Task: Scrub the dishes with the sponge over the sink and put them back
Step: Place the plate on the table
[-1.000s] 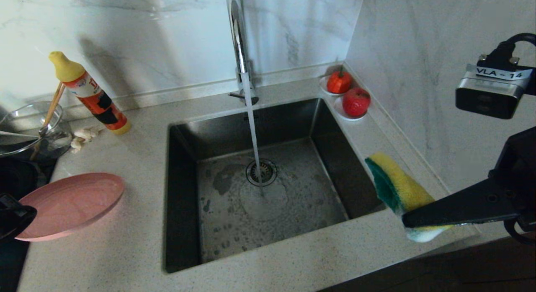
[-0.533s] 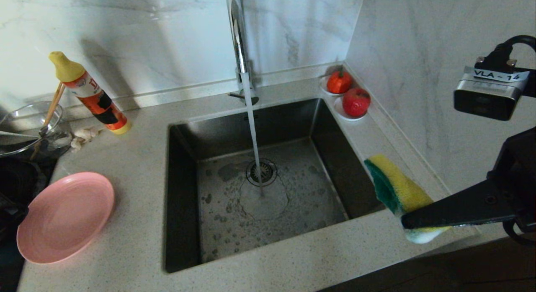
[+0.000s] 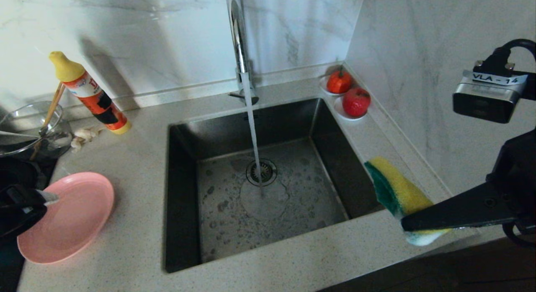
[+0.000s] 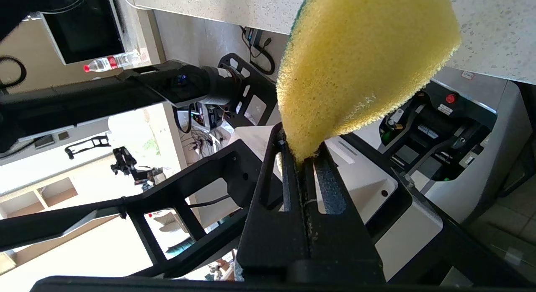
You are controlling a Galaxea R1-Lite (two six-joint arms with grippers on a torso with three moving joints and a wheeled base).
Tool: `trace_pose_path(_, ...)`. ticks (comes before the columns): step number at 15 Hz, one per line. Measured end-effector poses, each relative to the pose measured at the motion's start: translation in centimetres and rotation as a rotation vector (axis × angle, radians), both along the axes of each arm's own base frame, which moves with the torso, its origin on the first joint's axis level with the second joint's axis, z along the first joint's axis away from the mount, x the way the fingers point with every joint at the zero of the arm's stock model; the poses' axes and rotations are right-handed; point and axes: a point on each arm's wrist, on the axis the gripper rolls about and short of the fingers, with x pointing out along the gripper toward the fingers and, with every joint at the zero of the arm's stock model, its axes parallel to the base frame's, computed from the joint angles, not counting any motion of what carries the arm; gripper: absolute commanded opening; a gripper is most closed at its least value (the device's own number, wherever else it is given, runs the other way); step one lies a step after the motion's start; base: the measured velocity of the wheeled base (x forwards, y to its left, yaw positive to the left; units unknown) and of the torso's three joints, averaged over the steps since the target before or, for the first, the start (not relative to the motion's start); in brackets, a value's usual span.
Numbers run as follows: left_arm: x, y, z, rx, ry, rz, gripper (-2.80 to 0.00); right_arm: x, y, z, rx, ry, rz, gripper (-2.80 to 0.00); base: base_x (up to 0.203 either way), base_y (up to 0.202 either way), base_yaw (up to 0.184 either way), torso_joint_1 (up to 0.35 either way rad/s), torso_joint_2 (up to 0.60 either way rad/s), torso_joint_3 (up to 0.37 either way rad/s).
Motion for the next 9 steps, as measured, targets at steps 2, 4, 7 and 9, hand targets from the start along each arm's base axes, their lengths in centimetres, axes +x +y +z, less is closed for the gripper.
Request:
trace_pose_path(2,-0.6,-1.1,0.2,-0.016,-0.016,-0.127,-2.8,-0.1,-0.1,0.0,0.002,-0.001,0.0,-2.8,0.0,0.0,0.0,0.0,0.0,0.0)
trace_pose_path(4,-1.5,-2.1,0.6,-0.07,-0.034,-0.271,-2.8,-0.3,-0.2,0.2,0.008,-0.005,-0.002,-2.8,0.0,0.0,0.0,0.0,0.0,0.0)
trace_pose_path(7,-1.7,-3.1,2.3,-0.172,-0.072,-0.479,-2.8,-0.6,-0.5,0.5,0.017,-0.013,-0.008,-2.8,0.0,0.0,0.0,0.0,0.0,0.0)
trace_pose_path(9,-0.7,-3.6,3.3,-0.22,-0.084,-0.584,-2.8,-0.7,-0.6,0.6,0.022,-0.019,-0.009,-2.8,0.0,0.0,0.0,0.0,0.0,0.0)
